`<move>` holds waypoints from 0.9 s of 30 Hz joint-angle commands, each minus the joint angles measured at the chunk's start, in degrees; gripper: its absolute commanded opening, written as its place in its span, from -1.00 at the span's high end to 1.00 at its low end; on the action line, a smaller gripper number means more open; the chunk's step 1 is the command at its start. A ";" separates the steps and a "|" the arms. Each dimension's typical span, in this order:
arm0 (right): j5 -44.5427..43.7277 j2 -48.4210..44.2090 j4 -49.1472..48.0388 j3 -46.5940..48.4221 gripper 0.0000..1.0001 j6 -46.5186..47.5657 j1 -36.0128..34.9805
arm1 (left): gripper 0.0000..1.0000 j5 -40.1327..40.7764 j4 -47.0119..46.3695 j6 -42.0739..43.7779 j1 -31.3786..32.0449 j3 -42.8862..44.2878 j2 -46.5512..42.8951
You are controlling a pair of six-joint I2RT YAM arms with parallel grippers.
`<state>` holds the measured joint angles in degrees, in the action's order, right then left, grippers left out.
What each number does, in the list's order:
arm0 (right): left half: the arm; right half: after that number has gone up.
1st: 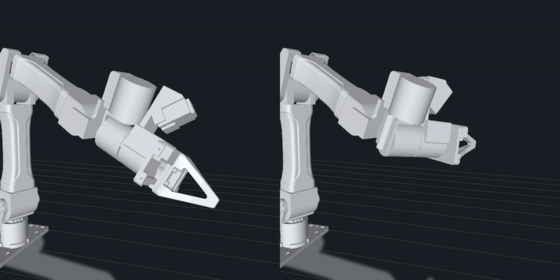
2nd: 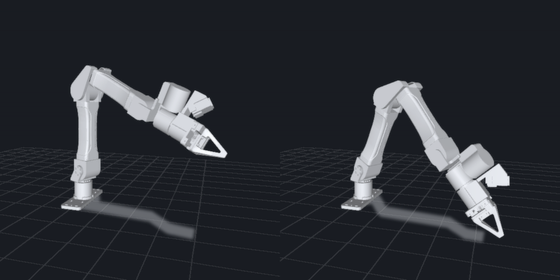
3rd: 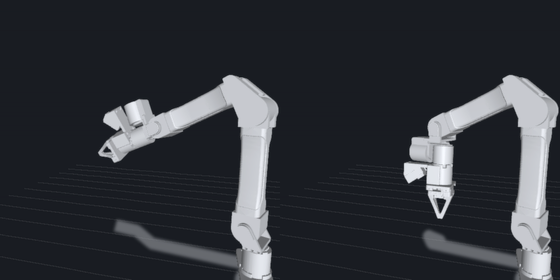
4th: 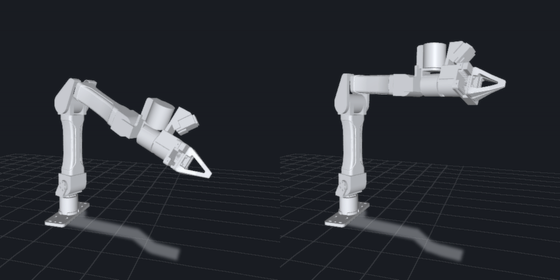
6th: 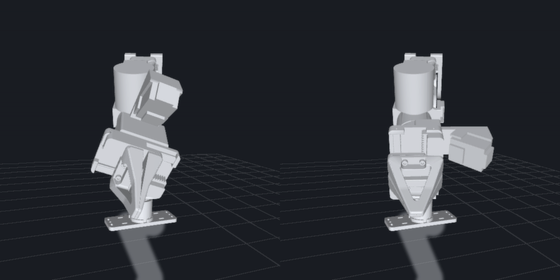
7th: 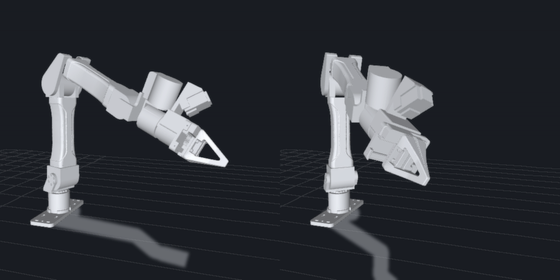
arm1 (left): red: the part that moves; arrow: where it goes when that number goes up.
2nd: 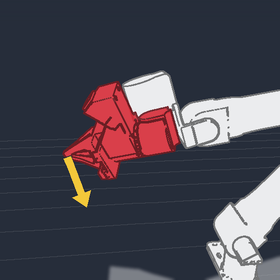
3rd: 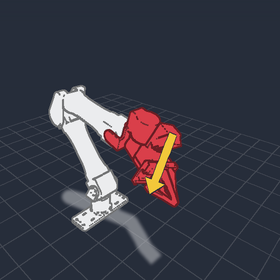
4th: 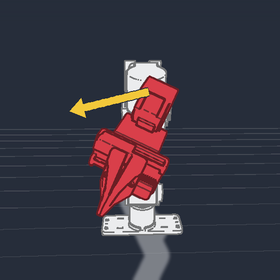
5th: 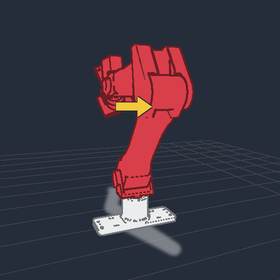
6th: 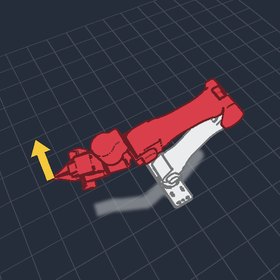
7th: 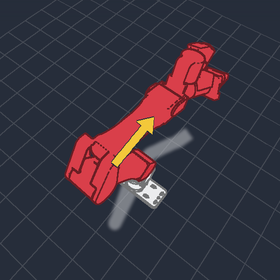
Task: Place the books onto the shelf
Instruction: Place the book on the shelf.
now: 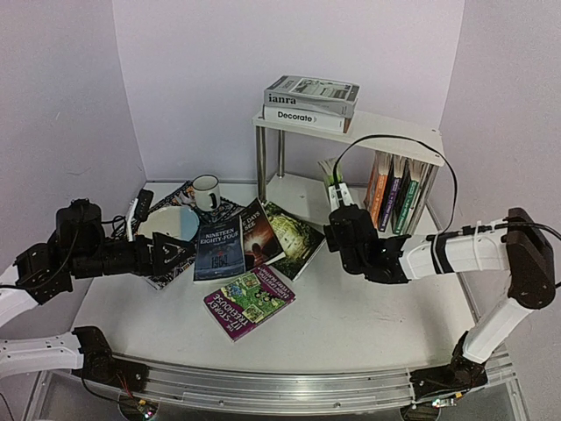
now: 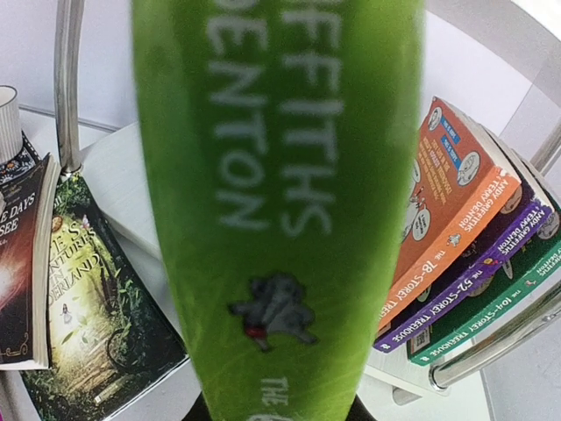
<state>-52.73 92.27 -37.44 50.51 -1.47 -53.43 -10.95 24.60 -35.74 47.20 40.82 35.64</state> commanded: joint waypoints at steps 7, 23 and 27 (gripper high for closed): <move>-3.90 0.25 -22.35 -2.22 1.00 6.12 0.49 | -0.98 4.93 0.16 1.02 -0.16 0.12 -0.67; -1.47 8.50 -32.78 2.36 1.00 10.78 2.15 | -0.98 7.55 0.18 1.18 -0.18 -0.65 -0.61; -0.91 9.74 -32.87 3.04 1.00 10.08 2.97 | -0.98 8.32 0.12 1.72 -0.17 -0.82 -0.81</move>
<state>-52.63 101.99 -62.26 49.43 9.17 -51.27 -4.35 24.67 -35.70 47.20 40.38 35.62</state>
